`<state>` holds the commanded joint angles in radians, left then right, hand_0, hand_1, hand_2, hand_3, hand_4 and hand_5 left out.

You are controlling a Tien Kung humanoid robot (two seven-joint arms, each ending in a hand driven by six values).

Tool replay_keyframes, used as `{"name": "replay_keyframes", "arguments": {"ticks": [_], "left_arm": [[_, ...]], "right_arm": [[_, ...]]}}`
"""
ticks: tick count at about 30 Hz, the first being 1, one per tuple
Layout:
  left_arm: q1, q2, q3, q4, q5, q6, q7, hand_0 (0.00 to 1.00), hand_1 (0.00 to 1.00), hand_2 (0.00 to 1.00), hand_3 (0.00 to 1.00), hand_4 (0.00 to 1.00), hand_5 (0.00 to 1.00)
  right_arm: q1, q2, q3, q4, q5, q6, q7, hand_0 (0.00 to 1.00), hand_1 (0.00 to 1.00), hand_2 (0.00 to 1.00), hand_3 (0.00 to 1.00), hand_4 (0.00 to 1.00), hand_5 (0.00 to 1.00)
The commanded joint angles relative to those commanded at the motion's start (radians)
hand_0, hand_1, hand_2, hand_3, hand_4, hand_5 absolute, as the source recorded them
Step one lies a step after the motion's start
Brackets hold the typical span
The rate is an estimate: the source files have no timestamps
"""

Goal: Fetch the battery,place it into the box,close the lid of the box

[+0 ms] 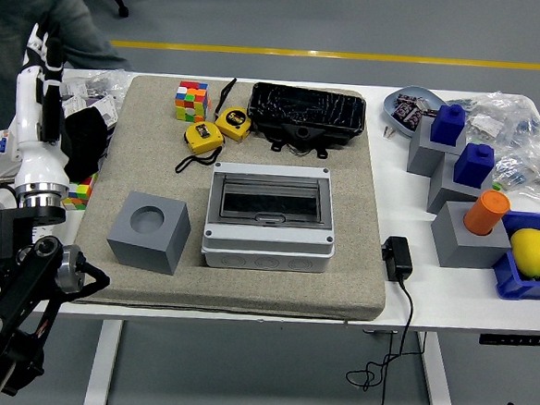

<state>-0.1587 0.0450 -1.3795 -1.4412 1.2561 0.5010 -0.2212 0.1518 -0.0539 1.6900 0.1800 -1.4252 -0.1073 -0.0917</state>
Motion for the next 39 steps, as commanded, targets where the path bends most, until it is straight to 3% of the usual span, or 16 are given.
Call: {"name": "replay_keyframes", "arguments": {"ticks": [4,6,8,9,14,15,20,21,26,27,29,32,33,35,38,39], "left_arm": [[0.033,0.006,-0.035,0.005,0.124,-0.069,0.160,0.998,0.998,0.998,0.998,0.998,0.998],[0.051,0.005,-0.066,0.003,0.167,-0.140,0.214,0.998,0.998,0.998,0.998,0.998,0.998],[0.060,0.006,-0.082,0.001,0.167,-0.206,0.218,0.998,0.998,0.998,0.998,0.998,0.998],[0.066,0.008,-0.090,-0.001,0.146,-0.249,0.215,0.867,0.877,0.869,0.836,0.998,0.998],[0.082,0.012,-0.096,-0.007,0.132,-0.428,0.221,0.867,0.877,0.869,0.836,0.998,0.998],[0.085,0.011,-0.095,-0.008,0.138,-0.440,0.218,0.775,0.769,0.756,0.745,0.998,0.998],[0.098,0.002,-0.090,-0.009,0.117,-0.408,0.151,0.775,0.769,0.756,0.745,0.998,0.998],[0.099,0.003,-0.087,-0.008,0.106,-0.400,0.136,0.730,0.713,0.704,0.704,0.998,0.998],[0.100,0.000,-0.077,-0.002,0.052,-0.400,0.096,0.730,0.713,0.704,0.704,0.998,0.998],[0.099,-0.001,-0.076,-0.001,0.049,-0.399,0.094,0.739,0.731,0.707,0.692,0.998,0.928],[0.099,-0.003,-0.072,0.000,0.045,-0.394,0.091,0.739,0.731,0.707,0.692,0.998,0.928],[0.103,-0.004,-0.070,0.001,0.046,-0.391,0.091,0.739,0.731,0.707,0.692,0.998,0.928],[0.105,-0.004,-0.070,0.000,0.042,-0.387,0.089,0.763,0.757,0.718,0.648,0.998,0.931],[0.107,-0.003,-0.070,-0.001,0.039,-0.385,0.090,0.763,0.757,0.718,0.648,0.998,0.931],[0.108,-0.002,-0.068,-0.002,0.036,-0.383,0.090,0.763,0.757,0.718,0.648,0.998,0.931],[0.108,-0.001,-0.068,-0.001,0.037,-0.382,0.091,0.742,0.723,0.703,0.652,0.998,0.947]], "right_arm": [[0.000,0.000,-0.002,0.000,0.005,0.001,0.002,0.787,0.709,0.706,0.759,0.998,0.998],[0.000,0.001,-0.004,0.000,0.008,0.003,0.002,0.787,0.709,0.706,0.759,0.998,0.998],[-0.001,0.002,-0.007,0.000,0.012,0.005,0.001,0.787,0.709,0.706,0.759,0.998,0.998],[-0.002,0.001,-0.009,0.000,0.013,0.006,-0.001,0.787,0.706,0.706,0.760,0.998,0.998],[-0.004,0.001,-0.019,0.000,0.018,0.009,-0.004,0.787,0.706,0.706,0.760,0.998,0.998],[-0.003,0.001,-0.024,0.000,0.021,0.010,-0.004,0.787,0.703,0.705,0.759,0.998,0.998],[0.004,0.000,-0.038,0.000,0.008,0.020,-0.001,0.787,0.703,0.705,0.759,0.998,0.998],[0.005,0.000,-0.028,0.000,-0.008,0.022,0.002,0.880,0.725,0.710,0.757,0.998,0.917],[0.006,0.003,0.067,0.000,-0.134,0.038,0.017,0.880,0.725,0.710,0.757,0.998,0.917],[0.005,0.004,0.074,0.000,-0.141,0.039,0.017,0.998,0.836,0.763,0.691,0.998,0.754],[0.003,0.004,0.083,0.000,-0.164,0.030,0.010,0.998,0.836,0.763,0.691,0.998,0.754],[0.003,0.003,0.047,0.000,-0.160,-0.001,-0.021,0.998,0.836,0.763,0.691,0.998,0.754],[0.004,0.002,0.014,0.000,-0.154,-0.025,-0.051,0.992,0.768,0.699,0.516,0.904,0.635],[0.006,0.000,-0.048,0.000,-0.139,-0.052,-0.096,0.992,0.768,0.699,0.516,0.904,0.635],[0.002,-0.001,-0.105,0.000,-0.064,-0.079,-0.088,0.992,0.768,0.699,0.516,0.904,0.635],[0.002,-0.001,-0.097,0.000,-0.064,-0.081,-0.084,0.716,0.543,0.489,0.407,0.919,0.762]]}}
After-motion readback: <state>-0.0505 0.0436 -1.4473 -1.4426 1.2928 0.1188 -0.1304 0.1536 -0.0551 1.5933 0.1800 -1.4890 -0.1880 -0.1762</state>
